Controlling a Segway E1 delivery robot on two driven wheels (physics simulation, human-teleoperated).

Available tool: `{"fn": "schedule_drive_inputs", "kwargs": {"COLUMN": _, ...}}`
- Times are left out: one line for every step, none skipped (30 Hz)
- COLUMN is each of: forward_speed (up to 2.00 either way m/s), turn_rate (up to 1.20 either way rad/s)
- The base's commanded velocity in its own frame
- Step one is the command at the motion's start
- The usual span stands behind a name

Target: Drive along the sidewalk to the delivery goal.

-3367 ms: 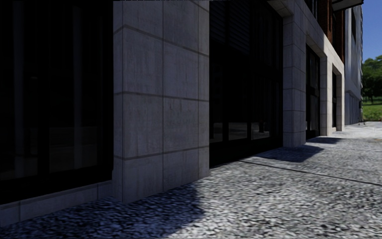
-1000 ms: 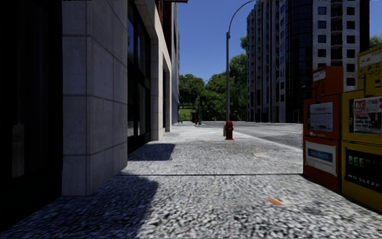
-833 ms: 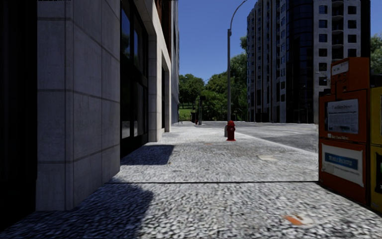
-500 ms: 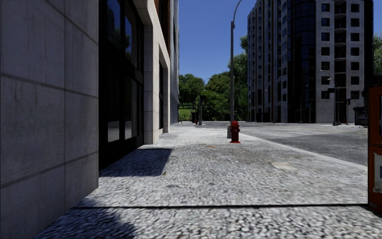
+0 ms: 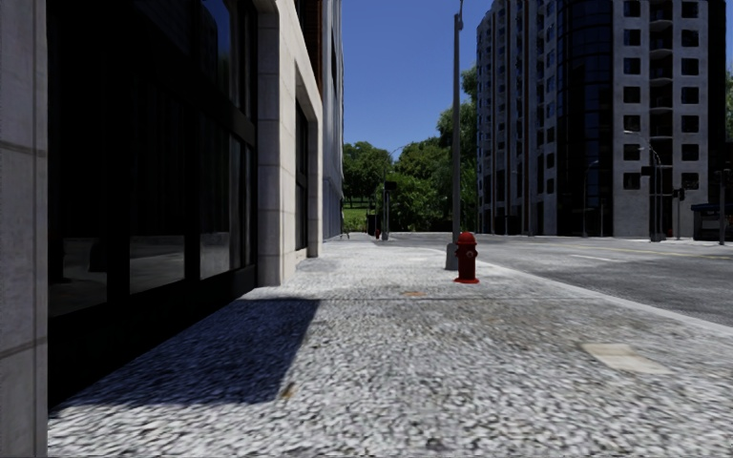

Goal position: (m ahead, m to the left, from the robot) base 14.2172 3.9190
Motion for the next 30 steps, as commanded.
{"fn": "schedule_drive_inputs", "kwargs": {"forward_speed": 2.0, "turn_rate": 0.0}}
{"fn": "schedule_drive_inputs", "kwargs": {"forward_speed": 2.0, "turn_rate": 0.0}}
{"fn": "schedule_drive_inputs", "kwargs": {"forward_speed": 2.0, "turn_rate": 0.0}}
{"fn": "schedule_drive_inputs", "kwargs": {"forward_speed": 2.0, "turn_rate": 0.0}}
{"fn": "schedule_drive_inputs", "kwargs": {"forward_speed": 2.0, "turn_rate": 0.0}}
{"fn": "schedule_drive_inputs", "kwargs": {"forward_speed": 2.0, "turn_rate": 0.0}}
{"fn": "schedule_drive_inputs", "kwargs": {"forward_speed": 2.0, "turn_rate": 0.0}}
{"fn": "schedule_drive_inputs", "kwargs": {"forward_speed": 2.0, "turn_rate": 0.0}}
{"fn": "schedule_drive_inputs", "kwargs": {"forward_speed": 2.0, "turn_rate": 0.0}}
{"fn": "schedule_drive_inputs", "kwargs": {"forward_speed": 2.0, "turn_rate": 0.0}}
{"fn": "schedule_drive_inputs", "kwargs": {"forward_speed": 2.0, "turn_rate": 0.0}}
{"fn": "schedule_drive_inputs", "kwargs": {"forward_speed": 2.0, "turn_rate": 0.0}}
{"fn": "schedule_drive_inputs", "kwargs": {"forward_speed": 2.0, "turn_rate": 0.0}}
{"fn": "schedule_drive_inputs", "kwargs": {"forward_speed": 2.0, "turn_rate": 0.0}}
{"fn": "schedule_drive_inputs", "kwargs": {"forward_speed": 2.0, "turn_rate": 0.0}}
{"fn": "schedule_drive_inputs", "kwargs": {"forward_speed": 2.0, "turn_rate": 0.0}}
{"fn": "schedule_drive_inputs", "kwargs": {"forward_speed": 2.0, "turn_rate": 0.0}}
{"fn": "schedule_drive_inputs", "kwargs": {"forward_speed": 2.0, "turn_rate": 0.0}}
{"fn": "schedule_drive_inputs", "kwargs": {"forward_speed": 2.0, "turn_rate": 0.0}}
{"fn": "schedule_drive_inputs", "kwargs": {"forward_speed": 2.0, "turn_rate": 0.0}}
{"fn": "schedule_drive_inputs", "kwargs": {"forward_speed": 2.0, "turn_rate": 0.0}}
{"fn": "schedule_drive_inputs", "kwargs": {"forward_speed": 2.0, "turn_rate": 0.0}}
{"fn": "schedule_drive_inputs", "kwargs": {"forward_speed": 2.0, "turn_rate": 0.0}}
{"fn": "schedule_drive_inputs", "kwargs": {"forward_speed": 2.0, "turn_rate": 0.0}}
{"fn": "schedule_drive_inputs", "kwargs": {"forward_speed": 2.0, "turn_rate": 0.0}}
{"fn": "schedule_drive_inputs", "kwargs": {"forward_speed": 2.0, "turn_rate": 0.0}}
{"fn": "schedule_drive_inputs", "kwargs": {"forward_speed": 2.0, "turn_rate": 0.0}}
{"fn": "schedule_drive_inputs", "kwargs": {"forward_speed": 2.0, "turn_rate": 0.0}}
{"fn": "schedule_drive_inputs", "kwargs": {"forward_speed": 2.0, "turn_rate": 0.0}}
{"fn": "schedule_drive_inputs", "kwargs": {"forward_speed": 2.0, "turn_rate": 0.0}}
